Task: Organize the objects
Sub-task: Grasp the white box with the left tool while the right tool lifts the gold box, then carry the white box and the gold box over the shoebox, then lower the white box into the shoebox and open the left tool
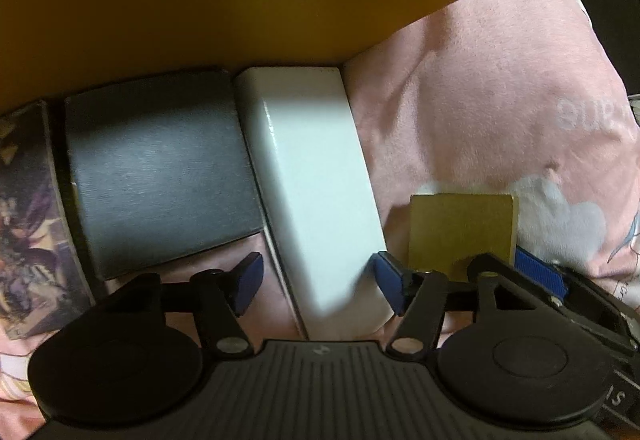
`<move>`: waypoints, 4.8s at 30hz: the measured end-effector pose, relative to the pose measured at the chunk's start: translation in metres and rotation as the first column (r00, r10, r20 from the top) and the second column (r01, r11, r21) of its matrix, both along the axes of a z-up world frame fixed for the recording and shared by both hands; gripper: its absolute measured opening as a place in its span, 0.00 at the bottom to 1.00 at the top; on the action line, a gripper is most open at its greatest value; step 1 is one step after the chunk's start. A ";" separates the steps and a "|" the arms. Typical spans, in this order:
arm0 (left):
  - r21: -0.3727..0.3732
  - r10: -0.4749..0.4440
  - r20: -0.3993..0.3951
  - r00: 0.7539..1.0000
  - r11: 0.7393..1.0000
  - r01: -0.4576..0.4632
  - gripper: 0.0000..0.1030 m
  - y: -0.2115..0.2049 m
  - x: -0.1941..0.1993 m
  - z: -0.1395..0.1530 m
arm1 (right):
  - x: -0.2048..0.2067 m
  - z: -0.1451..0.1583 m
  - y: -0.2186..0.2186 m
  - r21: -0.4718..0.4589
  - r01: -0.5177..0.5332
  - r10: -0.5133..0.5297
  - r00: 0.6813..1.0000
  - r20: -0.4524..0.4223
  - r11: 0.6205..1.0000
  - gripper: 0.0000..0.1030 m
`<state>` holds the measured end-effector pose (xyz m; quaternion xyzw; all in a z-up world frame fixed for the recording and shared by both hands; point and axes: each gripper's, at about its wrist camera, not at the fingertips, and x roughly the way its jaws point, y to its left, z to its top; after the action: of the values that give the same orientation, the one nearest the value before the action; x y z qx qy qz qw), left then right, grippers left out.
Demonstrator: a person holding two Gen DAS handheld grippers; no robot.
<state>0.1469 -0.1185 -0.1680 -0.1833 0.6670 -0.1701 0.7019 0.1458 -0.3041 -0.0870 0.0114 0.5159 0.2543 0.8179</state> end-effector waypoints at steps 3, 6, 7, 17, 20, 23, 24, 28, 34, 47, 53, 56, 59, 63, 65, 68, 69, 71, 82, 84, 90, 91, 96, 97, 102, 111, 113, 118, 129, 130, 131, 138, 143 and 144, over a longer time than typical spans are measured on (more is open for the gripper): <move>0.004 -0.006 0.016 1.000 1.000 0.006 0.71 -0.008 -0.001 -0.001 | 0.000 0.000 0.001 -0.001 -0.004 0.004 1.000 0.001 1.000 0.45; 0.016 -0.014 0.032 0.999 1.000 0.014 0.65 -0.011 -0.003 0.002 | 0.000 0.000 0.001 -0.001 -0.005 0.005 1.000 0.002 1.000 0.45; 0.015 -0.010 0.038 0.999 1.000 0.010 0.59 -0.010 -0.004 0.004 | 0.000 0.000 0.001 -0.002 -0.005 0.005 1.000 0.002 1.000 0.45; 0.016 -0.027 0.155 0.987 1.000 0.025 0.36 0.000 -0.024 0.044 | -0.001 0.004 0.000 0.012 -0.016 0.016 1.000 -0.009 1.000 0.45; 0.020 -0.040 0.197 0.980 0.999 0.036 0.35 0.005 -0.030 0.059 | -0.003 0.010 -0.001 0.019 -0.024 0.024 1.000 -0.001 1.000 0.45; 0.018 -0.037 0.232 0.972 0.999 0.034 0.34 0.010 -0.032 0.076 | -0.005 0.018 -0.002 0.041 -0.032 0.031 0.999 0.017 0.999 0.45; 0.017 -0.035 0.246 0.969 0.999 0.031 0.34 0.019 -0.036 0.079 | -0.006 0.021 -0.002 0.048 -0.033 0.032 0.999 0.020 0.998 0.45; -0.006 -0.016 0.277 0.961 1.000 0.018 0.33 0.035 -0.035 0.088 | -0.006 0.031 -0.003 0.075 -0.037 0.035 0.999 0.023 0.997 0.45; -0.049 0.008 0.298 0.954 0.999 0.007 0.33 0.036 -0.028 0.107 | -0.006 0.044 0.000 0.088 -0.061 0.058 0.998 0.038 0.994 0.45; -0.167 0.122 0.440 0.890 0.985 -0.052 0.32 0.076 -0.023 0.188 | 0.002 0.115 0.015 0.135 -0.138 0.103 0.966 0.238 0.981 0.45; -0.097 0.170 0.483 0.859 0.985 -0.140 0.32 0.085 0.016 0.200 | 0.027 0.128 0.049 0.121 -0.181 0.134 0.938 0.318 0.976 0.45; -0.061 0.183 0.467 0.865 0.983 -0.175 0.32 0.081 0.049 0.188 | 0.045 0.127 0.069 0.080 -0.184 0.145 0.925 0.351 0.980 0.45; -0.009 0.194 0.446 0.874 0.977 -0.212 0.32 0.073 0.079 0.168 | 0.064 0.120 0.087 0.049 -0.192 0.163 0.923 0.349 0.980 0.45; 0.093 0.188 0.462 0.867 0.962 -0.258 0.32 0.062 0.105 0.145 | 0.082 0.107 0.104 0.005 -0.192 0.179 0.923 0.341 0.981 0.45; 0.121 0.180 0.459 0.870 0.958 -0.262 0.32 0.057 0.115 0.137 | 0.088 0.102 0.109 0.002 -0.203 0.191 0.924 0.333 0.979 0.45; 0.159 0.168 0.432 0.886 0.953 -0.258 0.32 0.049 0.130 0.126 | 0.094 0.097 0.115 -0.001 -0.213 0.202 0.925 0.322 0.977 0.45; 0.176 0.157 0.429 0.890 0.951 -0.253 0.32 0.046 0.133 0.123 | 0.095 0.095 0.116 -0.002 -0.215 0.205 0.925 0.320 0.977 0.45; 0.213 0.140 0.421 0.896 0.945 -0.248 0.32 0.039 0.139 0.118 | 0.098 0.091 0.119 -0.007 -0.216 0.207 0.926 0.315 0.976 0.45; 0.153 0.096 0.285 0.954 0.978 -0.144 0.35 0.030 0.154 0.096 | 0.103 0.087 0.118 -0.015 -0.223 0.216 0.923 0.319 0.975 0.45; 0.063 0.121 0.250 0.961 0.988 -0.141 0.35 0.036 0.155 0.091 | 0.102 0.087 0.119 -0.016 -0.224 0.217 0.923 0.317 0.975 0.45; 0.017 0.125 0.222 0.967 0.991 -0.132 0.34 0.046 0.150 0.088 | 0.102 0.085 0.116 -0.020 -0.229 0.224 0.926 0.303 0.973 0.45; 0.022 0.107 0.223 0.969 0.993 -0.115 0.33 0.047 0.148 0.089 | 0.102 0.086 0.115 -0.020 -0.228 0.224 0.927 0.301 0.973 0.45; 0.116 -0.015 0.205 0.979 0.993 -0.009 0.30 0.046 0.130 0.091 | 0.097 0.085 0.113 -0.021 -0.242 0.237 0.926 0.295 0.970 0.45; 0.124 -0.040 0.188 0.981 0.992 0.016 0.30 0.045 0.127 0.089 | 0.096 0.085 0.113 -0.020 -0.245 0.240 0.925 0.295 0.969 0.45; 0.095 -0.072 0.091 0.993 0.993 0.063 0.30 0.037 0.128 0.076 | 0.093 0.085 0.113 -0.014 -0.253 0.246 0.925 0.290 0.967 0.45; 0.074 -0.073 0.030 0.997 0.995 0.071 0.31 0.027 0.129 0.057 | 0.091 0.082 0.110 -0.023 -0.255 0.251 0.926 0.282 0.967 0.45; 0.055 -0.055 0.025 0.998 0.997 0.054 0.30 0.029 0.130 0.054 | 0.091 0.082 0.110 -0.024 -0.257 0.253 0.926 0.281 0.966 0.45; 0.029 -0.012 0.047 0.999 1.000 0.011 0.29 0.031 0.132 0.051 | 0.091 0.081 0.111 -0.026 -0.261 0.258 0.925 0.280 0.965 0.45; -0.040 0.076 0.036 0.996 0.996 -0.075 0.28 0.049 0.146 0.042 | 0.091 0.079 0.111 -0.030 -0.274 0.272 0.925 0.265 0.961 0.45; -0.035 0.063 0.048 0.997 0.998 -0.061 0.28 0.048 0.146 0.043 | 0.090 0.079 0.111 -0.031 -0.275 0.273 0.925 0.266 0.961 0.45; -0.032 0.048 0.055 0.997 0.998 -0.046 0.27 0.046 0.146 0.044 | 0.090 0.080 0.112 -0.033 -0.278 0.276 0.923 0.267 0.960 0.45; 0.029 0.000 0.174 0.985 1.000 -0.005 0.28 0.055 0.142 0.073 | 0.088 0.082 0.114 -0.032 -0.292 0.290 0.920 0.263 0.956 0.45; 0.079 0.024 0.250 0.968 0.996 -0.045 0.27 0.072 0.147 0.085 | 0.083 0.087 0.118 -0.010 -0.323 0.314 0.909 0.275 0.946 0.45; 0.082 0.026 0.249 0.968 0.995 -0.048 0.27 0.076 0.148 0.084 | 0.083 0.088 0.120 -0.007 -0.333 0.322 0.906 0.274 0.943 0.45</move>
<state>0.2951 -0.0427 -0.0839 -0.1422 0.5774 -0.1489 0.7901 0.2283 -0.1844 0.0009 -0.0939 0.3883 0.3974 0.8261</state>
